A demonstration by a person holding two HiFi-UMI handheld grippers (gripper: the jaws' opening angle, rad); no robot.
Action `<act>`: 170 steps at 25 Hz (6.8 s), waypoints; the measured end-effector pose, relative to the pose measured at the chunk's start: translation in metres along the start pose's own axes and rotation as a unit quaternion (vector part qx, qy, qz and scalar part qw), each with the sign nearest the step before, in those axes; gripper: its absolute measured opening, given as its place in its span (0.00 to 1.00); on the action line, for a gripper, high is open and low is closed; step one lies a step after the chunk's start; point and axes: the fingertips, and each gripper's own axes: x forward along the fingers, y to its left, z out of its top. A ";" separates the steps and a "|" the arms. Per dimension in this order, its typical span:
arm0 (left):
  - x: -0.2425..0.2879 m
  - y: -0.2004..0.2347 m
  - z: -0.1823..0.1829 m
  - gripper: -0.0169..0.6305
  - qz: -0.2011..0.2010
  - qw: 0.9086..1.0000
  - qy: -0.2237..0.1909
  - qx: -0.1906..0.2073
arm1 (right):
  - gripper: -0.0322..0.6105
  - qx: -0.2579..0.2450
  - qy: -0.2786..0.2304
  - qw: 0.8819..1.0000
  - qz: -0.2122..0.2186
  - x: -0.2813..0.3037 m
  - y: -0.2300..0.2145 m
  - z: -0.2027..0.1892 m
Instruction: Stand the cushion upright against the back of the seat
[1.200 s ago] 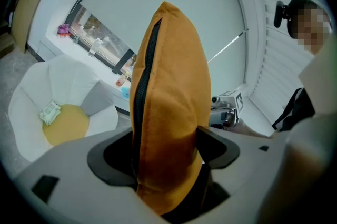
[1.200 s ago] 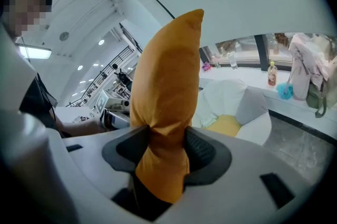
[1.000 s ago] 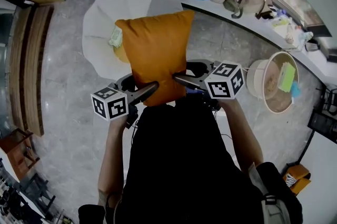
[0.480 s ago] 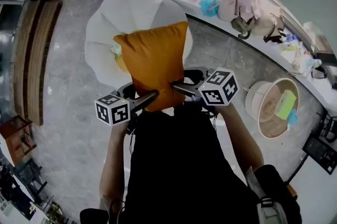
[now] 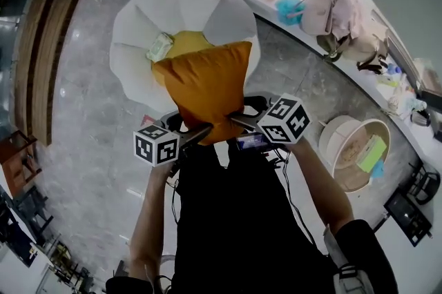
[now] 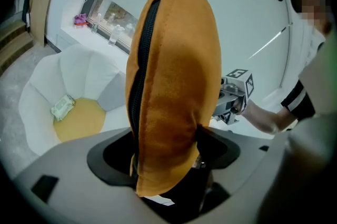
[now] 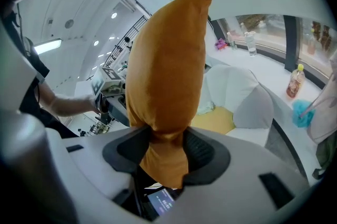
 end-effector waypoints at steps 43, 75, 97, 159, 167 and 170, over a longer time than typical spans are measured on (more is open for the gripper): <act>0.130 0.296 0.030 0.58 0.031 0.991 0.085 0.100 | 0.36 -0.035 0.087 0.994 -0.050 0.230 -0.230 0.004; 0.240 0.476 0.078 0.59 0.149 0.956 0.109 0.228 | 0.32 -0.167 0.108 0.964 -0.176 0.346 -0.395 0.019; 0.247 0.524 0.088 0.60 0.193 0.960 0.099 0.178 | 0.36 -0.109 0.110 0.969 -0.191 0.379 -0.433 0.033; 0.042 0.145 0.002 0.13 0.133 0.985 -0.016 0.108 | 0.10 -0.121 0.030 0.978 -0.167 0.104 -0.099 0.013; 0.027 0.073 0.017 0.07 0.109 0.986 -0.077 0.096 | 0.08 -0.090 -0.040 0.986 -0.134 0.046 -0.063 0.021; 0.012 0.059 0.025 0.05 0.097 0.986 -0.119 0.069 | 0.08 -0.090 -0.064 0.986 -0.129 0.027 -0.049 0.025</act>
